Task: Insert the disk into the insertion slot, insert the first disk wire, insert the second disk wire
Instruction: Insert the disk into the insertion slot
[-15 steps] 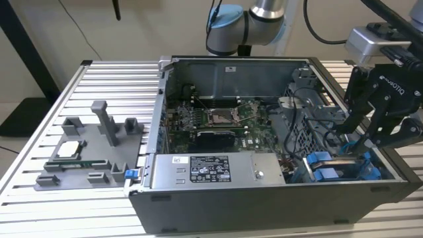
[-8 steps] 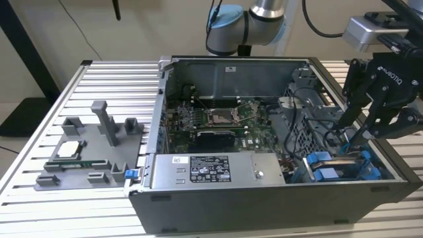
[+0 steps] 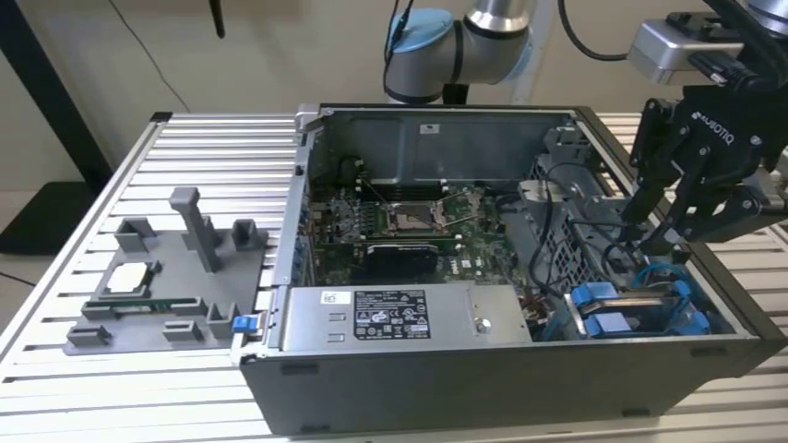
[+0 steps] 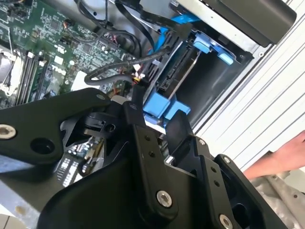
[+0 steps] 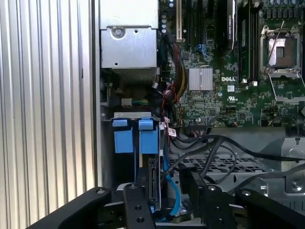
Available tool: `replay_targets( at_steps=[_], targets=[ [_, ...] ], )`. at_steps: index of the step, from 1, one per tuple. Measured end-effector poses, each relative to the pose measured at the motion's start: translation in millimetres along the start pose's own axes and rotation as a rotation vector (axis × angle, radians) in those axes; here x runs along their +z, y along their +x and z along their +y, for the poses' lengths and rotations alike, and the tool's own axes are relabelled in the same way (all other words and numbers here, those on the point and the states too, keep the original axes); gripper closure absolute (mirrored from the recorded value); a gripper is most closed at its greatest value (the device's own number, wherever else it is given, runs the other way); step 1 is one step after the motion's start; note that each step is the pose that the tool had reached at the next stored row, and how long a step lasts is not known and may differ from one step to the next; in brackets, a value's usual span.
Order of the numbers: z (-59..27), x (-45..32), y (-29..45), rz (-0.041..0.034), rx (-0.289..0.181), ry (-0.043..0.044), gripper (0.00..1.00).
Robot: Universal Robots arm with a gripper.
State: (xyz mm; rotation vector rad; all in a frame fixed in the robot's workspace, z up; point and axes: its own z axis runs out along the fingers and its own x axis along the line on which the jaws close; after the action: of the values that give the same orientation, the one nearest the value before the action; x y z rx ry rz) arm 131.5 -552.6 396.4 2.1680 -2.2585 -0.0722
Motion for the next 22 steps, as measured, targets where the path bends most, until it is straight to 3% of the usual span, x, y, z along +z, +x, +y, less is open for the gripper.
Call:
replay_targets(
  at_steps=[4,6,13,22],
  targets=[
    [-0.1,3.6,-1.7,-0.0166,-0.002,-0.0007,0.0],
    [-0.1,5.8,-2.2,-0.0207,-0.008,-0.001,0.0],
    [-0.2,10.0,-4.3,-0.0218,-0.048,-0.0014,0.0],
    [-0.4,10.0,-4.8,-0.0345,-0.069,-0.0025,0.0]
  ],
)
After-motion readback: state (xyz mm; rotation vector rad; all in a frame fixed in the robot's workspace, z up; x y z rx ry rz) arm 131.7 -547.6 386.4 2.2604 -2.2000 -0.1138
